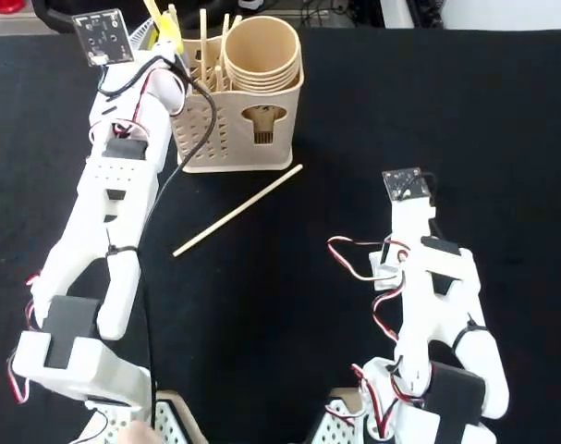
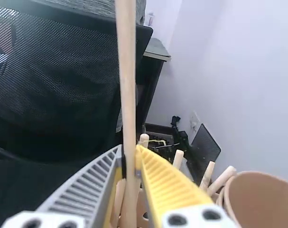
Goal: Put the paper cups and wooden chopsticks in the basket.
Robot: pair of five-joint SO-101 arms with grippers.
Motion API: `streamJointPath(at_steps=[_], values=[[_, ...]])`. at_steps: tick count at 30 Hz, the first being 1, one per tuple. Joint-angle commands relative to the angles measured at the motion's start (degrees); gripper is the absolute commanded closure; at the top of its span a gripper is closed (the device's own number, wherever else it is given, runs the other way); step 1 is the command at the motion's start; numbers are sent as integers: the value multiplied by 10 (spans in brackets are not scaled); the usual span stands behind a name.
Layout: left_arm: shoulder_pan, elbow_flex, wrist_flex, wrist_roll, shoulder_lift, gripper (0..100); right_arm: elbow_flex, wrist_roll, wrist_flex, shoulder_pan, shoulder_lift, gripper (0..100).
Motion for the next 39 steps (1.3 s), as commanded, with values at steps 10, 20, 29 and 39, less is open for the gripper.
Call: streamJointPath(at_steps=[10,20,29,39], values=[[28,-122,267,2,3,819,-23,4,-2,-11,1,985],[12,-369,686,-103,-115,819,-23,5,-2,-11,1,985],[14,-502,981,-198,-138,820,-23,4,-3,-11,1,985],[-28,-255,1077,-498,-182,823,-23,4,-3,-11,1,985]])
